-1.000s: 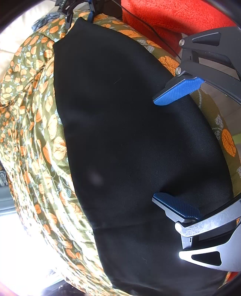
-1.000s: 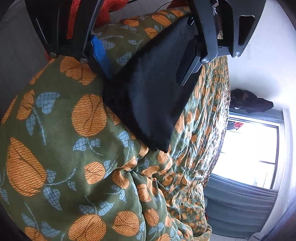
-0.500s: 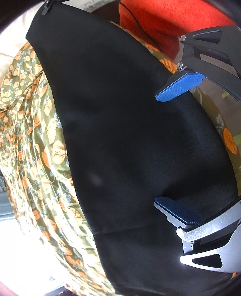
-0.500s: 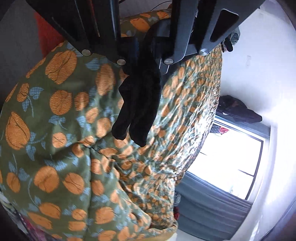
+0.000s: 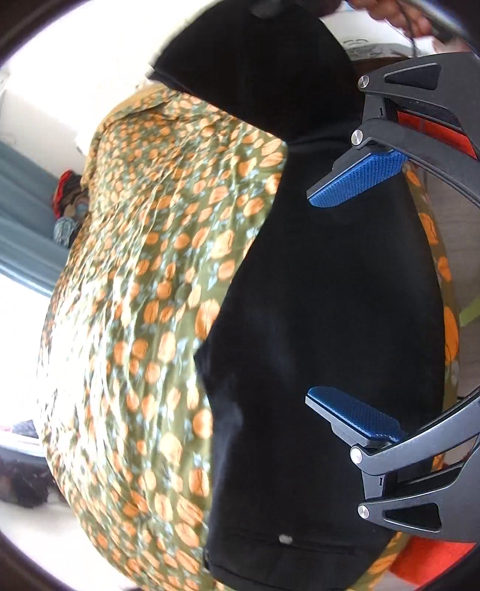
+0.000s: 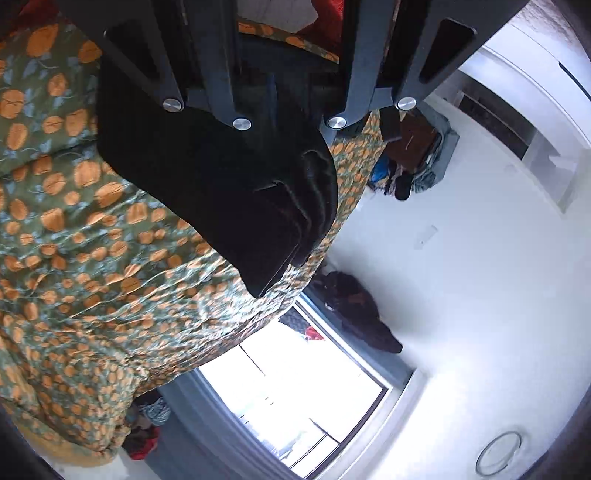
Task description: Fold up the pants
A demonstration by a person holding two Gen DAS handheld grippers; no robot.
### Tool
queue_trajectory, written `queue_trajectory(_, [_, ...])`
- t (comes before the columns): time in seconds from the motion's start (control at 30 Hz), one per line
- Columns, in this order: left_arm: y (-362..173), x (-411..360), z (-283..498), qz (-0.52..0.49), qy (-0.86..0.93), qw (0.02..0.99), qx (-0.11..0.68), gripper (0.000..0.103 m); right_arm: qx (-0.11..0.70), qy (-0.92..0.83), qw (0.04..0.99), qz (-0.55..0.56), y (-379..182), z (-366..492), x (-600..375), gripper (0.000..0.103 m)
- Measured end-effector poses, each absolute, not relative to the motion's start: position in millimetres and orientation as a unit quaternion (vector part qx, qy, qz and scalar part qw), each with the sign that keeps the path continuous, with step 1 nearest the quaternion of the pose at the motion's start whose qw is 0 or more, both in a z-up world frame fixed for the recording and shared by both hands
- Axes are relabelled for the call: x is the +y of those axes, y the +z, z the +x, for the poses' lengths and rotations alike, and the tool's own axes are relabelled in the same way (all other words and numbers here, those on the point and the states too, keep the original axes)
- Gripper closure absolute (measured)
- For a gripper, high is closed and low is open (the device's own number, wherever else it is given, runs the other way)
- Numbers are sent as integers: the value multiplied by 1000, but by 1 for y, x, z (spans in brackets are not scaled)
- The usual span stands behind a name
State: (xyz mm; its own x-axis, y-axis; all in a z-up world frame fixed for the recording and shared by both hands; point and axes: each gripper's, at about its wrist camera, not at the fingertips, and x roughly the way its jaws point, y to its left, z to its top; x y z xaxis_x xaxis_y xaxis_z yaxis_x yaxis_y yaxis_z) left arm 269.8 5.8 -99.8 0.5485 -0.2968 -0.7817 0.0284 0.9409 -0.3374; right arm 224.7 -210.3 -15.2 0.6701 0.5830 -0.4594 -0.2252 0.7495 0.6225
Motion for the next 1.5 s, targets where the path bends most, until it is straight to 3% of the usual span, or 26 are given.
queue_trajectory(0.1, [-117,40,258,-187,-65,859,472,5,368,241,877,194,-82,234,-131,87])
queue_trajectory(0.13, [-123,48,254,-196,-60,856,474,5,389,244,874,159,-109,237,-109,78])
queue_trajectory(0.17, [-128,53,249,-202,-56,853,478,5,414,250,867,121,-134,239,-91,59])
queue_trajectory(0.23, [-136,57,239,-208,-57,848,485,5,447,262,853,69,-167,227,-77,51])
queue_trajectory(0.3, [-138,50,231,-214,-76,844,486,5,439,275,854,47,-168,202,-90,48])
queue_trajectory(0.37, [-131,37,216,-218,-110,845,476,5,413,280,866,17,-155,173,-110,29])
queue_trajectory(0.43, [-124,14,211,-217,-164,843,463,8,386,270,882,-2,-145,147,-141,22])
queue_trajectory(0.5, [-119,-14,213,-199,-206,840,461,27,376,243,894,-14,-145,128,-167,21])
queue_trajectory(0.6, [-131,-49,228,-148,-205,830,497,46,388,194,901,17,-148,118,-194,21])
queue_trajectory(0.87, [-169,-69,238,-117,-170,811,548,52,360,153,917,80,-142,130,-229,21])
queue_trajectory(0.93, [-173,-71,242,-118,-161,809,553,74,364,150,914,94,-144,134,-234,21])
queue_trajectory(0.97, [-174,-70,241,-125,-160,808,554,94,362,147,915,97,-144,136,-235,21])
queue_trajectory(1.0, [-173,-68,239,-135,-163,807,552,95,359,144,917,101,-143,137,-237,21])
queue_trajectory(1.17, [-145,-56,215,-110,-152,835,517,97,345,130,923,113,-140,132,-245,21])
queue_trajectory(1.37, [-178,-40,221,-135,-105,815,554,96,362,127,915,125,-148,139,-248,21])
queue_trajectory(1.43, [-170,-39,220,-142,-107,822,541,84,367,126,913,126,-150,140,-248,21])
queue_trajectory(1.5, [-163,-38,220,-140,-98,833,526,41,364,126,914,125,-149,139,-248,21])
